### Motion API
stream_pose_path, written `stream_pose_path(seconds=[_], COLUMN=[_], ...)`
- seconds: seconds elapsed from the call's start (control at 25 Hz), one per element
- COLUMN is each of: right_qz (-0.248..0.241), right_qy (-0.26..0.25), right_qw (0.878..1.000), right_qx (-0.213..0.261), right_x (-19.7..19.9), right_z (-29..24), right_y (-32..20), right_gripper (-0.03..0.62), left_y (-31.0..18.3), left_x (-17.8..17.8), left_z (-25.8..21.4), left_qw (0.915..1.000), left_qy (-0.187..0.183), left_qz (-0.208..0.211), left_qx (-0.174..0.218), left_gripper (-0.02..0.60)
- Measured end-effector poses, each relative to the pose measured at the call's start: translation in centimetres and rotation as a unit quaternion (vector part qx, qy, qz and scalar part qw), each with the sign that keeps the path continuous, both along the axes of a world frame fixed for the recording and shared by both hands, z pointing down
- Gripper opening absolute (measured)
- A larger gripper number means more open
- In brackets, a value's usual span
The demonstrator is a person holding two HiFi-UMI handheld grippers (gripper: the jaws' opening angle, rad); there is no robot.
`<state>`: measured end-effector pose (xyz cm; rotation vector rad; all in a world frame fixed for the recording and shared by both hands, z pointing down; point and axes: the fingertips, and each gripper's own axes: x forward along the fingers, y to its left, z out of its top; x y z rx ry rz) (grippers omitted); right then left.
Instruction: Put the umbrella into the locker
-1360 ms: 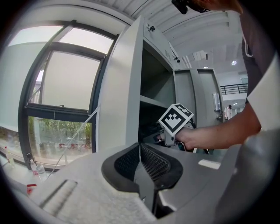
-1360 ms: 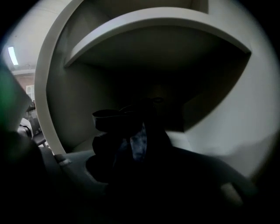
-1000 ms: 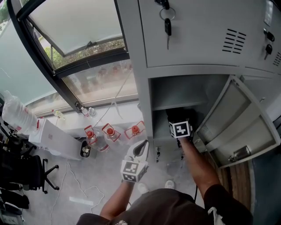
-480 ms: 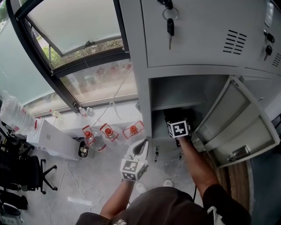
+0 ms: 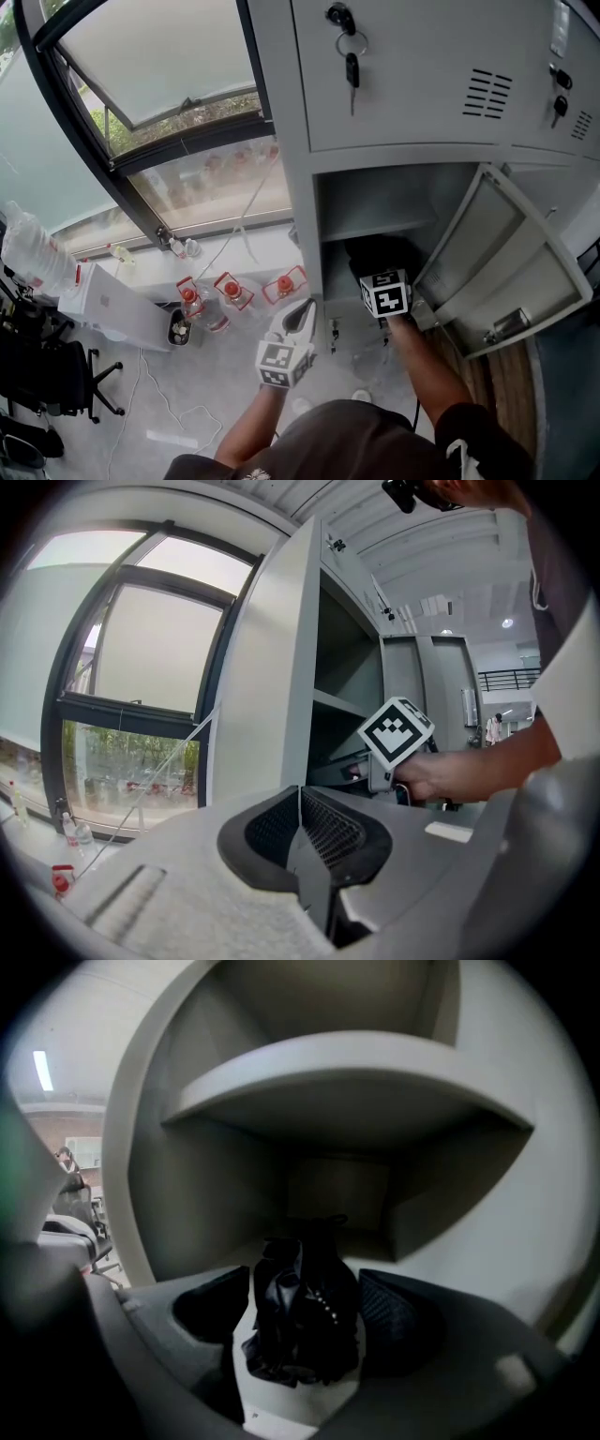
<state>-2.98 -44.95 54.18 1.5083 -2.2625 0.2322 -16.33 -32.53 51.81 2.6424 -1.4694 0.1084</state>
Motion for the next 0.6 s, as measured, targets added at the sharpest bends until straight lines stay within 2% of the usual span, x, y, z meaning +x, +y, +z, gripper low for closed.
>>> stream_pose_path(seconds=[0.4, 0.6], right_qz=[-0.012, -0.010], right_qy=[-0.020, -0.038], right_qw=[0.997, 0.994], right_qx=[0.069, 0.102], right_x=[0.6, 1.1], right_z=[-5.0, -5.6], right_y=[5.6, 7.1], right_gripper=[0.352, 0.245], left_y=[0.0, 0.1], left_x=[0.9, 1.6], left_z=[-0.9, -1.2], left_qw=[0.9999, 0.9998], left_qy=[0.006, 0.008], left_qz=[0.012, 0.019], left_qx=[0.008, 0.008], left_gripper=[0.008, 0.008])
